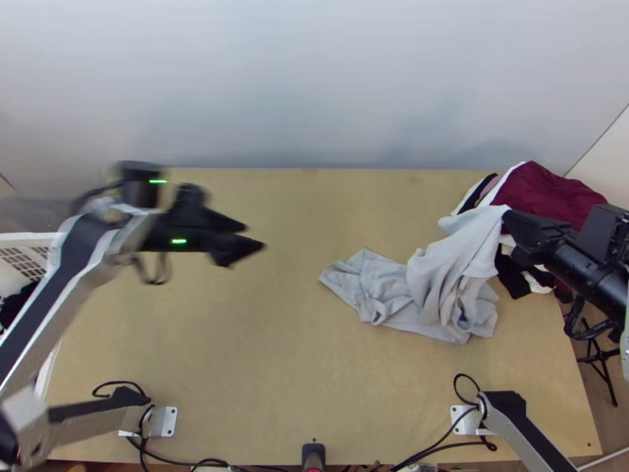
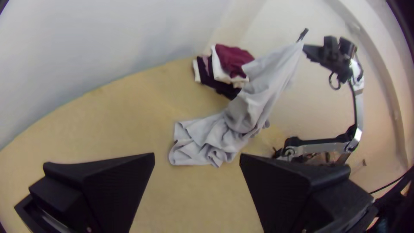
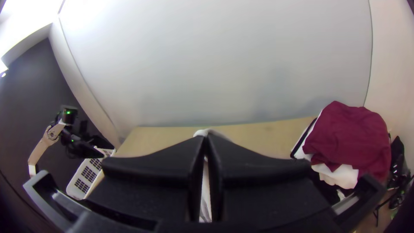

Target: Fold the t-shirt

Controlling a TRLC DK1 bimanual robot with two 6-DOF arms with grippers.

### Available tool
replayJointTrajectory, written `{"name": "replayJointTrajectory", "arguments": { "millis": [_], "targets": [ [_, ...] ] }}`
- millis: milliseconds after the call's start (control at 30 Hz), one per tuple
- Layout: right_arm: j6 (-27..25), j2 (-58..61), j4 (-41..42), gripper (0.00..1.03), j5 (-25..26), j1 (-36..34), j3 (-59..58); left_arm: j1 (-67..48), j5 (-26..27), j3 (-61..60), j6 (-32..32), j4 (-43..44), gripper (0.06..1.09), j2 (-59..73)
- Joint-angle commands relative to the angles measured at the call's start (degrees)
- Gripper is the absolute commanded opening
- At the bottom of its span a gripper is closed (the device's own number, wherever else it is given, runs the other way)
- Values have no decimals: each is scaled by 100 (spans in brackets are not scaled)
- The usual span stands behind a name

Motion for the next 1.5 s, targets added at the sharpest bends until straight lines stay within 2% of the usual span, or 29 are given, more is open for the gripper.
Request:
{"name": "replayJointTrajectory", "arguments": {
  "millis": [0,233,333,433,600,900,1133,1300,1433,1467],
  "targets": [
    [-150,39,5,3,-9,-55,-248,-2077,-1849,974,408,-180,103,2019],
    [-651,-49,13,3,70,-609,-767,-3246,-2824,3251,566,-751,103,4164],
    [-1064,-207,13,3,290,-1083,-1180,-3439,-2833,4332,522,-1059,103,4876],
    [-1213,-286,13,3,298,-1593,-1426,-3712,-2982,4710,583,-997,103,5157],
    [-1275,-409,-4,3,298,-1646,-1611,-4028,-3026,4719,662,-971,100,5412],
    [-1231,-348,57,3,298,-1619,-1620,-4125,-4116,4622,838,-865,100,5658],
    [-1248,-277,57,3,298,-1619,-1540,-4125,-4125,4428,961,-865,100,5790],
    [-1248,-260,57,3,298,-1619,-1540,-4107,-4116,4341,1032,-865,88,5834],
    [-1248,-269,57,3,298,-1619,-1549,-4107,-4072,4209,1119,-953,87,5772],
    [-1248,-269,57,3,298,-1619,-1549,-4107,-4072,4112,1137,-944,83,5728]
  ]
}}
